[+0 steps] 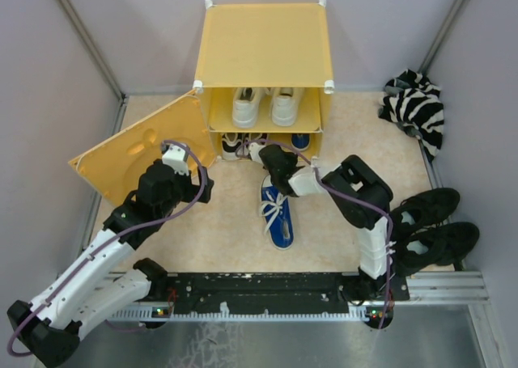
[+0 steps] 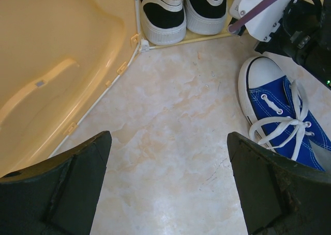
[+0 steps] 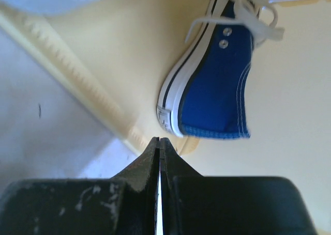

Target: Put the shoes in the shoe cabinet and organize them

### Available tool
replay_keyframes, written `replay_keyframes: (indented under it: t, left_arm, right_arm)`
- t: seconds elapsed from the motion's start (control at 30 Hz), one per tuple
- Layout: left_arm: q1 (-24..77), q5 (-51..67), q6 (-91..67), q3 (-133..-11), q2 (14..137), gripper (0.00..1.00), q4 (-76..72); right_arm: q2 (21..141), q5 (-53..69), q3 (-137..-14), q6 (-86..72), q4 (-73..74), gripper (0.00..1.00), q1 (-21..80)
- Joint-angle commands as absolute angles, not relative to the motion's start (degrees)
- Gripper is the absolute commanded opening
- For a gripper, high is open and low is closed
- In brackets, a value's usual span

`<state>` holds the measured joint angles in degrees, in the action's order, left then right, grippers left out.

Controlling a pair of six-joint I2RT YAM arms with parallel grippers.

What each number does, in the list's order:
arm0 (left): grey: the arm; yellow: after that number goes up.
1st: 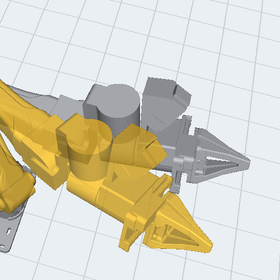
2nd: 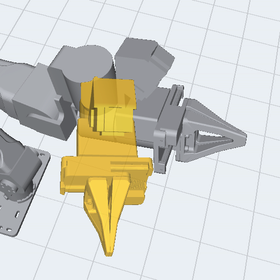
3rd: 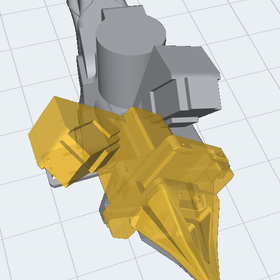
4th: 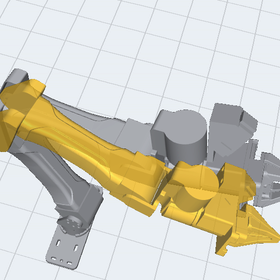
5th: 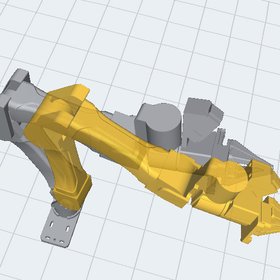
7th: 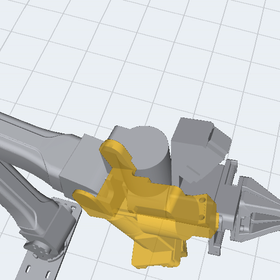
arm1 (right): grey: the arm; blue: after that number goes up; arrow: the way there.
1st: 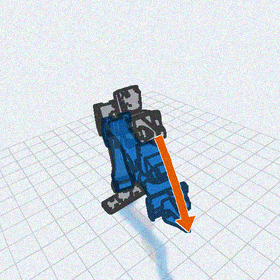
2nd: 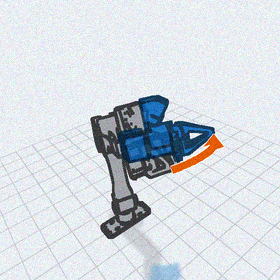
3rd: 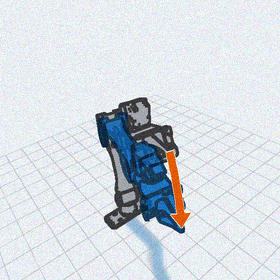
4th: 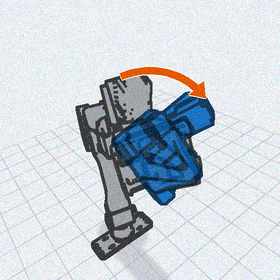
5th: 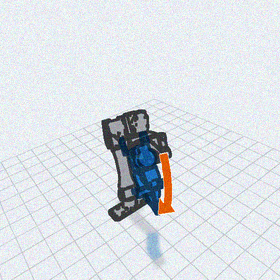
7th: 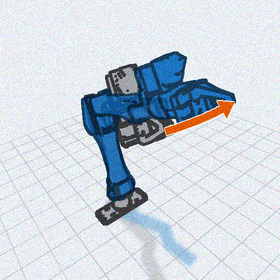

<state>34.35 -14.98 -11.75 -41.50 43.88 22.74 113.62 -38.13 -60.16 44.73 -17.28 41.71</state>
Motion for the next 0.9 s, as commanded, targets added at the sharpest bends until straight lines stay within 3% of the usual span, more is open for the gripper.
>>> replay_keyframes:
  t: [0.0, 0.33, 0.87]
  left_arm:
    - [34.3, -15.5, -12.0, -41.0, 43.5, 0.99, 22.3]
    - [34.3, -16.0, -12.0, -40.9, 43.6, 0.99, 22.4]
    - [34.0, -15.9, -11.8, -41.1, 44.7, 0.99, 22.2]
  right_arm:
    - [116.8, -34.0, -66.5, 44.4, -17.8, 0.00, 40.9]
    - [123.6, -38.8, -67.6, 55.3, -34.0, 0.00, 38.5]
    - [125.9, -41.5, -65.5, 58.8, -40.6, 0.00, 33.3]
